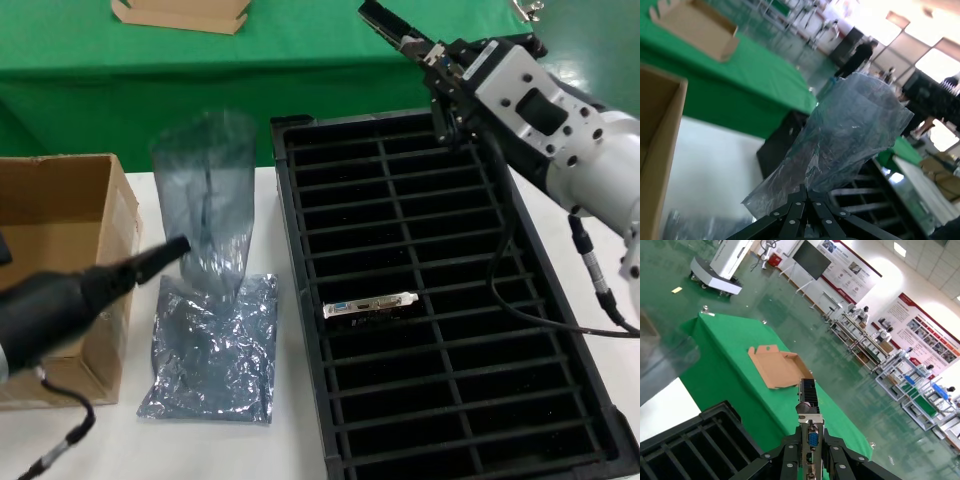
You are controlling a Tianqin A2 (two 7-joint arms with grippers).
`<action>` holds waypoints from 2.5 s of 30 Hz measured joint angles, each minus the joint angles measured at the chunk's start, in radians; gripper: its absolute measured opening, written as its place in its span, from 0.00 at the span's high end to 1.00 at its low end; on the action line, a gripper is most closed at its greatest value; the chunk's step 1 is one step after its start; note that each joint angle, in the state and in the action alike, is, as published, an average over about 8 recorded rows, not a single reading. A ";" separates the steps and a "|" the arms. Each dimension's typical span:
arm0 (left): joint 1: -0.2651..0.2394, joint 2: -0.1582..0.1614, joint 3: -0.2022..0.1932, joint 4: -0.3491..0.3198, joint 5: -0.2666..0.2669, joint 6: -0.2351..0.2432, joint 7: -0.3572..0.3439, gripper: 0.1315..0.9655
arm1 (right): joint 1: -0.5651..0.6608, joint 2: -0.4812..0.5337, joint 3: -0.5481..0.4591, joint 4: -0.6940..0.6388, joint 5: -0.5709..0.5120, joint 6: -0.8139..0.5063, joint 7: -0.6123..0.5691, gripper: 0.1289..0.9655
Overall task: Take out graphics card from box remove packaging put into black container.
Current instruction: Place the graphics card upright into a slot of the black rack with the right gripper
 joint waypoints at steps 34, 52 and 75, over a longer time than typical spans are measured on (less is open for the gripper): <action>0.072 -0.032 0.022 0.053 -0.014 0.058 -0.028 0.86 | 0.055 0.005 -0.080 -0.003 -0.008 -0.177 0.020 0.91; -0.065 0.077 -0.104 0.358 -0.130 0.246 0.300 0.49 | 0.550 0.351 -0.482 -0.022 0.506 -0.574 0.329 0.91; -0.341 0.103 -0.182 0.941 -0.121 0.551 0.623 0.05 | 1.093 0.362 -1.089 -0.344 1.045 -0.585 0.417 0.91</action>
